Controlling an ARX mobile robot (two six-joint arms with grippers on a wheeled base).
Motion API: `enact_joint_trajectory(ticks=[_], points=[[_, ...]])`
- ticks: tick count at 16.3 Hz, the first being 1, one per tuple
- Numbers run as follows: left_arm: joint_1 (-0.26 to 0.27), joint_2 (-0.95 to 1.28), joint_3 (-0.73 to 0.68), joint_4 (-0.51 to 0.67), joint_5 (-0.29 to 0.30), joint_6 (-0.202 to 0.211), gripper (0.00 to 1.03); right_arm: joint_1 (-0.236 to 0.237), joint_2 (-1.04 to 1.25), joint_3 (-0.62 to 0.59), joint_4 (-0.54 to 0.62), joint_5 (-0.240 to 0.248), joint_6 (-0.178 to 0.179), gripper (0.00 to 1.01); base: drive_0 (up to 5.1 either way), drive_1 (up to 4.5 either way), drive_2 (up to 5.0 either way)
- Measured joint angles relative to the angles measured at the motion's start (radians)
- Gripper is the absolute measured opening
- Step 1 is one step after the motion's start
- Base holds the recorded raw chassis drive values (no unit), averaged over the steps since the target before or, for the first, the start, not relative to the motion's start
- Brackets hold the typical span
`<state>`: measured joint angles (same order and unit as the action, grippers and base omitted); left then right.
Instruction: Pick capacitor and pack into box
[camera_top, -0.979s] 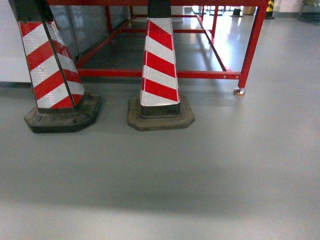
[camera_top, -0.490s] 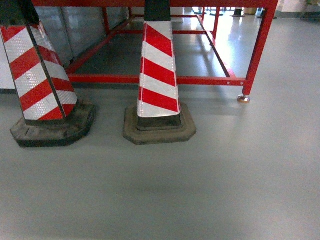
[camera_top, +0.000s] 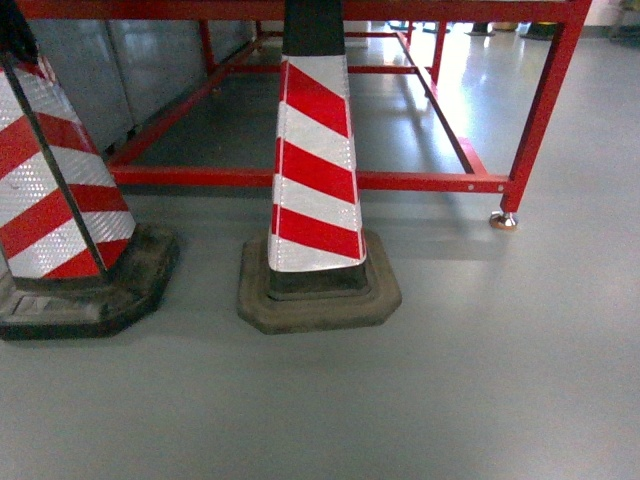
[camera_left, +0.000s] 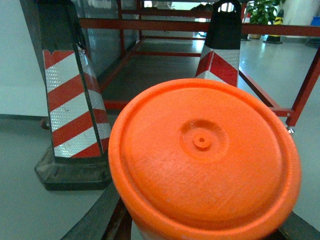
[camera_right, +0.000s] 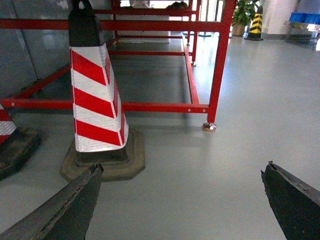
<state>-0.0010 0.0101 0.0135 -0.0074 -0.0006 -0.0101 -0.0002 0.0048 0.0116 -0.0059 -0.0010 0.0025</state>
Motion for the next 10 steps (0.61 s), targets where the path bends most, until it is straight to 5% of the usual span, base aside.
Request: enact_joint_trajectory(ticks=[10], points=[[0.0, 0.0, 0.0, 0.0, 0.0, 0.0, 0.44, 0.0, 0.0, 0.0, -0.002, 0.001, 0.0, 0.98, 0.1, 3.96, -3.8]])
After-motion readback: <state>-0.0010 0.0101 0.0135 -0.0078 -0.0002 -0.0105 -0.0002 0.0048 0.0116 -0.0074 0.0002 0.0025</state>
